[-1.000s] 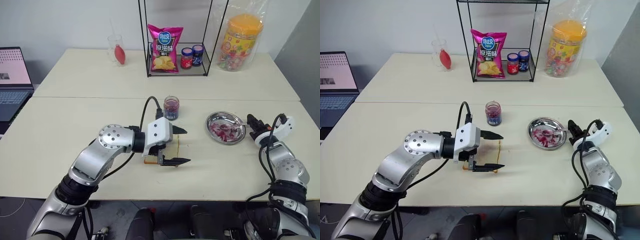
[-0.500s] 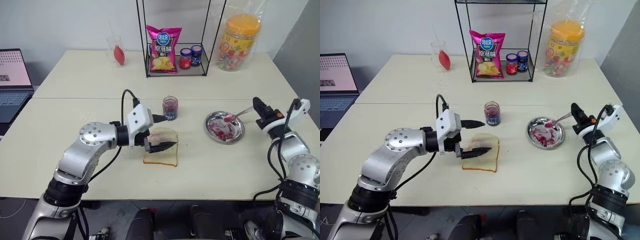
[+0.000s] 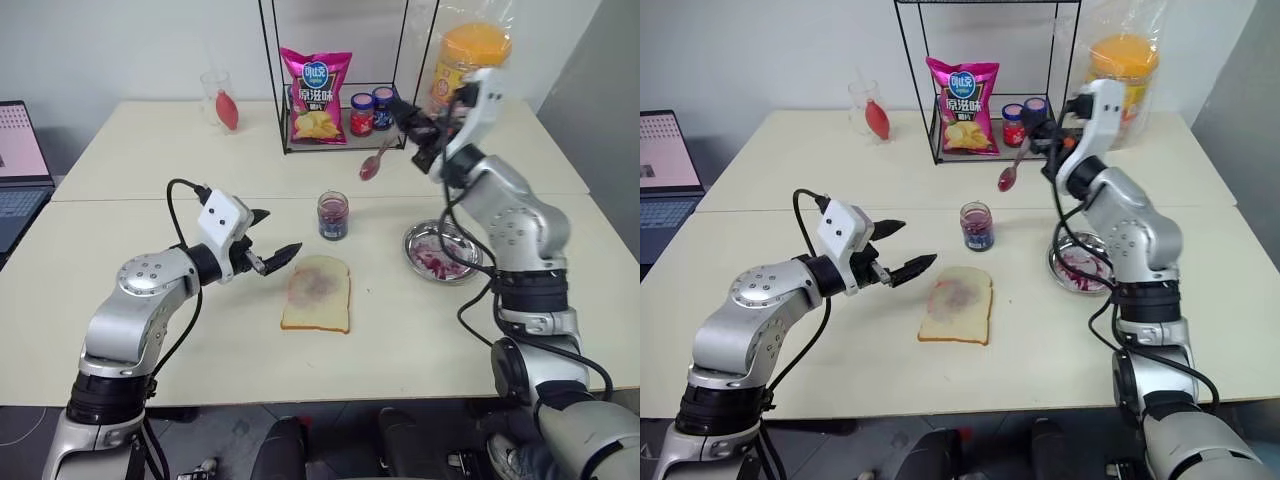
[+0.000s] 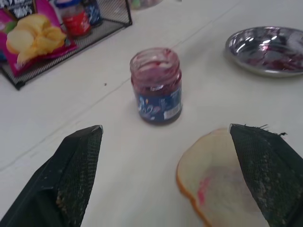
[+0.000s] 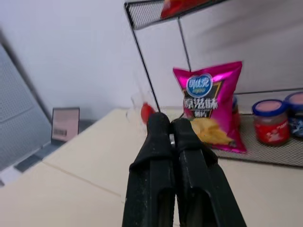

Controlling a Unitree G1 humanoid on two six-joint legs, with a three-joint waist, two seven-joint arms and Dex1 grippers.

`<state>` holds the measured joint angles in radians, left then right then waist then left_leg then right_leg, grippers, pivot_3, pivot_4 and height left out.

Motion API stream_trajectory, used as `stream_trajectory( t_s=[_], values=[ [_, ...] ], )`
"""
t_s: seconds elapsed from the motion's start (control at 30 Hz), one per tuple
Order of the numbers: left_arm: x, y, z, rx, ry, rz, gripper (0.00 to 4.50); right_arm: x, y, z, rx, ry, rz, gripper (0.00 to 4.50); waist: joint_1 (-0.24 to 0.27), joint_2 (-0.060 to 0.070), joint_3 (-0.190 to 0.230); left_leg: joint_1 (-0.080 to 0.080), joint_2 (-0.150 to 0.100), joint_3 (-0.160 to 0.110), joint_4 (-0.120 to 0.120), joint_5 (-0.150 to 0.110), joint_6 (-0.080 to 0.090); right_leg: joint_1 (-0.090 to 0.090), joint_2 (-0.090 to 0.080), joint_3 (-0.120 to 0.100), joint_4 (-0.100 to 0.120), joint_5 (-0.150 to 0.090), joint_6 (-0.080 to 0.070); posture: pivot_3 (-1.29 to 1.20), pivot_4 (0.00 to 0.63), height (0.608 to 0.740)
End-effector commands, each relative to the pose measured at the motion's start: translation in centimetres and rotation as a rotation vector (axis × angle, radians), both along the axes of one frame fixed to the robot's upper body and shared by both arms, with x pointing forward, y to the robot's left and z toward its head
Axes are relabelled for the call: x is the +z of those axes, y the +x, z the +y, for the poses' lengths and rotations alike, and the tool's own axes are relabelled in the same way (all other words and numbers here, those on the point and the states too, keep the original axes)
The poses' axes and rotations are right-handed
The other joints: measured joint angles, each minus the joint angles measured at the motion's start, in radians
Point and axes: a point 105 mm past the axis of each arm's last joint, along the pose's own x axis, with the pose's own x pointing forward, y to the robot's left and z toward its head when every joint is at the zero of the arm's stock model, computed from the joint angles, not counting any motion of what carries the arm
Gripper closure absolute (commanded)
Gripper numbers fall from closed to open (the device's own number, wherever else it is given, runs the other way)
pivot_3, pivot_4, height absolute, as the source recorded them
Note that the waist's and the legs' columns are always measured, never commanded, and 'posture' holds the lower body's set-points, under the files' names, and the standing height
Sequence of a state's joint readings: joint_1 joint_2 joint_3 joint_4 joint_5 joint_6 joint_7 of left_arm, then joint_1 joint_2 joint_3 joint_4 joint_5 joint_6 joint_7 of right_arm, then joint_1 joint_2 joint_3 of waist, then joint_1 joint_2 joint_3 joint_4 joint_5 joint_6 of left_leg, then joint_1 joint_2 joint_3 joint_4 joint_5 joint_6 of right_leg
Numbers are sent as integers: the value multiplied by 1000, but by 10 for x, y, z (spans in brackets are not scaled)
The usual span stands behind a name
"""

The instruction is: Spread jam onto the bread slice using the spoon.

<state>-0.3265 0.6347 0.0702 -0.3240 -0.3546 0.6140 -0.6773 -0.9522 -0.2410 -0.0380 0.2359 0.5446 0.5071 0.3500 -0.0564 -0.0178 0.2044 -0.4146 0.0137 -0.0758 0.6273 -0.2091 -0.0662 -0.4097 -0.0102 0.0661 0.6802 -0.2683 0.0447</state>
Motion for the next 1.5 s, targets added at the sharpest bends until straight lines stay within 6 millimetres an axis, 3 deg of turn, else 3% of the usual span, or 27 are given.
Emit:
stream_trajectory(
  t_s=[0.03,0.33,0.63,0.9,1.1,1.2,1.5],
  values=[
    [19,-7,0,12,1,-60,0,14,1,16,44,-47,-111,4494,4,0,0,-2,0,-1,0,0,0,-1,0,-1,0,0,0,0,150,740],
    [22,-9,1,45,-1,-51,0,0,11,34,105,-105,-105,4494,-1,0,0,-2,0,-1,0,0,0,-1,0,-2,1,0,0,0,150,740],
    [15,-3,21,113,5,-30,0,-29,14,51,116,-256,-146,4494,-1,0,0,-1,0,-2,0,0,0,-1,0,-2,1,0,0,0,150,740],
    [10,-3,20,108,19,-26,0,-48,13,62,132,-337,-151,4494,-1,0,0,-1,0,-2,0,0,0,-1,0,-2,1,0,0,0,150,740],
    [10,-3,16,98,22,-27,0,-52,13,66,161,-275,-54,4494,-1,0,0,-1,0,-2,0,0,0,-1,0,-2,1,0,0,0,150,740],
    [8,-3,14,89,26,-23,0,-56,14,66,184,-193,74,4494,-1,0,0,-1,0,-2,0,0,0,-1,0,-2,1,0,0,0,150,740],
    [7,-2,14,84,29,-25,0,-50,21,54,139,-36,214,4494,-1,0,0,-1,0,-2,0,0,0,-1,0,-3,1,1,0,0,150,740]
  ],
)
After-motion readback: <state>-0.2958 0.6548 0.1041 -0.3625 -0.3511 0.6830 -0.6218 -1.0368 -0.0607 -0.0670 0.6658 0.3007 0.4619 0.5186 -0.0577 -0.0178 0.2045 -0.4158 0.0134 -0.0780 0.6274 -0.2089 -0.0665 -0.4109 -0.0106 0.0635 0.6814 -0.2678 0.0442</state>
